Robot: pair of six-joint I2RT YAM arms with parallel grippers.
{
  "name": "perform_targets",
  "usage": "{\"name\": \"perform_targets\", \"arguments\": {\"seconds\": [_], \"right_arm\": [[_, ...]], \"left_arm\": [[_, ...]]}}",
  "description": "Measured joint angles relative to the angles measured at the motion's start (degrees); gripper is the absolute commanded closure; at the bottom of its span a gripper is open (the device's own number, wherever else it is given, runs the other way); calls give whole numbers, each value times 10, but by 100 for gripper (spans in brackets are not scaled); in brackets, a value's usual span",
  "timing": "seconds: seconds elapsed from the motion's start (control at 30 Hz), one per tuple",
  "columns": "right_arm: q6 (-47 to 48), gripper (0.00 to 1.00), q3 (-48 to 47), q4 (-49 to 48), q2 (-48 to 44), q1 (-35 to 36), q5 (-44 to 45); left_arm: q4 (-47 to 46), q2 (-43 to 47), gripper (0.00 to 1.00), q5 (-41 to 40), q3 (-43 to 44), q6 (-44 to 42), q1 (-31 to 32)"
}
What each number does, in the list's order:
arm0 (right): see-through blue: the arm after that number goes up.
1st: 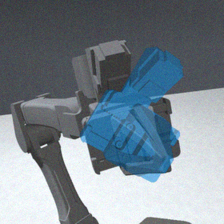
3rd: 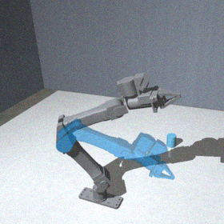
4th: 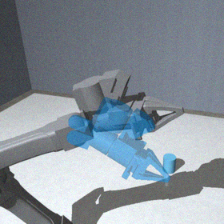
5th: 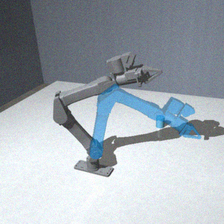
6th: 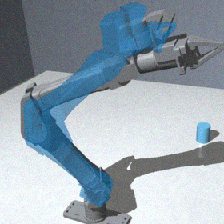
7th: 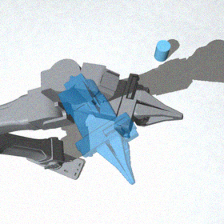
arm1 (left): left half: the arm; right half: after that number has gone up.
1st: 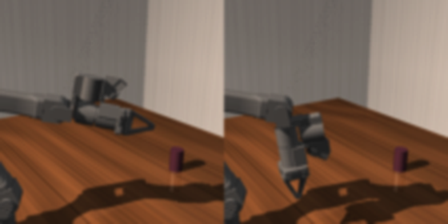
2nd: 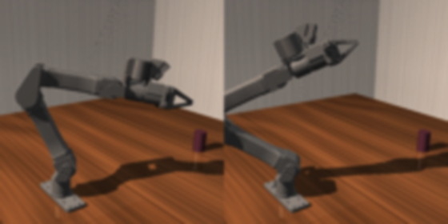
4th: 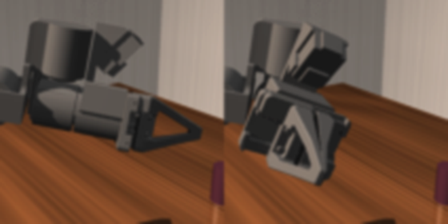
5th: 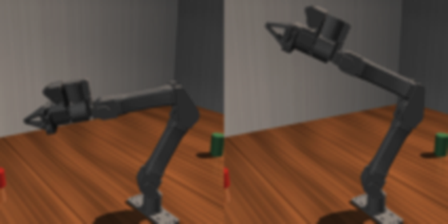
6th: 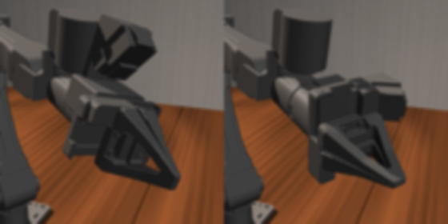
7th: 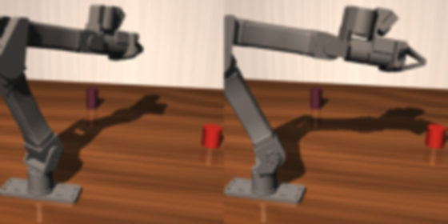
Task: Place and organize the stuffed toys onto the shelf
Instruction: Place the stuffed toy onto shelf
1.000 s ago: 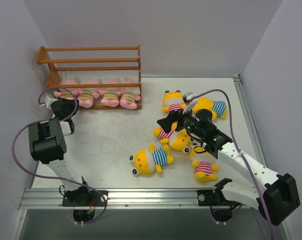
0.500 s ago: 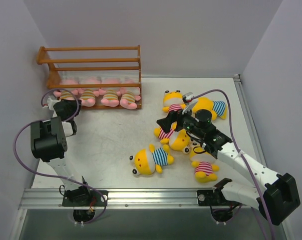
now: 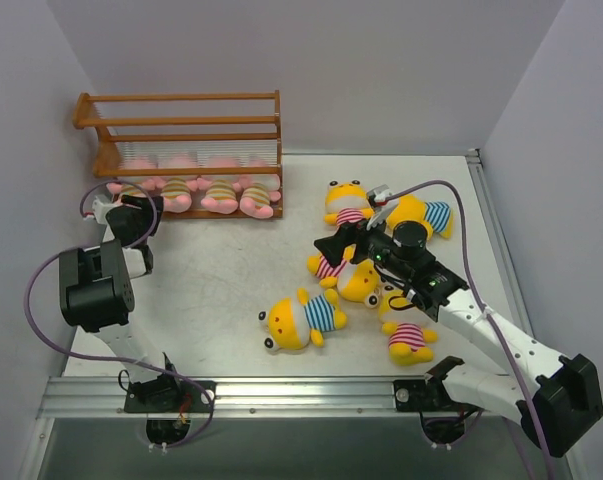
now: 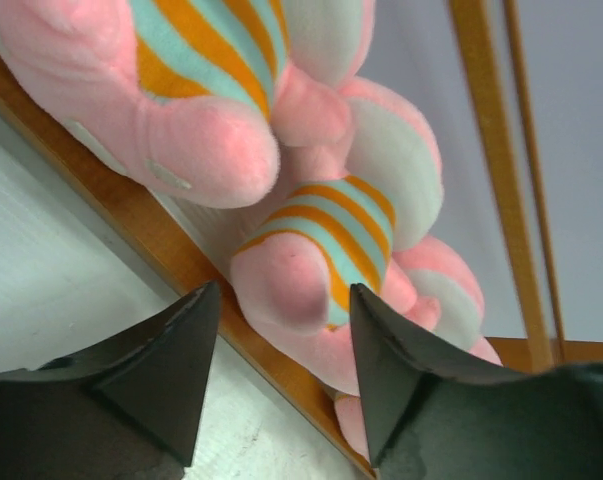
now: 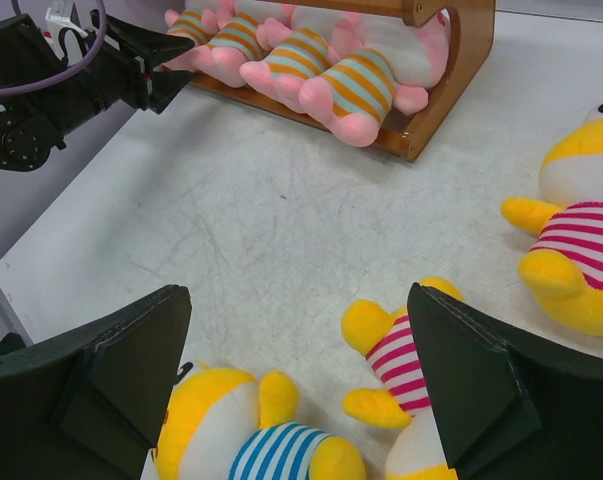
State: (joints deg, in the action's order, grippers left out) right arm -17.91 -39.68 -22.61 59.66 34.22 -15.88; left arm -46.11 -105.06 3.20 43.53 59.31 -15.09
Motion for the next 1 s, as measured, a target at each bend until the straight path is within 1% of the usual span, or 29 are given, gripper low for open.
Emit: {"name": "perform_targets", "arguments": {"seconds": [0.07, 0.1, 0.17, 0.33, 0.43, 0.5, 0.67, 0.8, 1.0], "right_arm": [[0, 6, 0, 4, -7, 0, 2], [0, 6, 0, 7, -11, 1, 3], [0, 6, 0, 11, -20, 2, 6], [0, 6, 0, 25, -45, 7, 16], [0, 6, 0, 36, -61, 7, 23], [1, 6, 0, 44, -70, 7, 28], [2, 6, 0, 64, -90, 7, 39], [2, 6, 0, 75, -98, 7, 42], [2, 6, 0, 82, -101, 8, 46]], "left_arm": [[8, 19, 30, -2, -4, -2, 0], [12, 30, 27, -2, -6, -4, 0], [24, 56, 23, -5, -8, -9, 0], [54, 117, 18, -13, -21, -17, 2], [86, 156, 16, -19, -27, -31, 16], [109, 180, 15, -23, -27, -45, 40], [160, 228, 17, -30, -26, -94, 133], [201, 232, 19, -39, -15, -136, 190], [240, 224, 20, -75, 19, -191, 261]]}}
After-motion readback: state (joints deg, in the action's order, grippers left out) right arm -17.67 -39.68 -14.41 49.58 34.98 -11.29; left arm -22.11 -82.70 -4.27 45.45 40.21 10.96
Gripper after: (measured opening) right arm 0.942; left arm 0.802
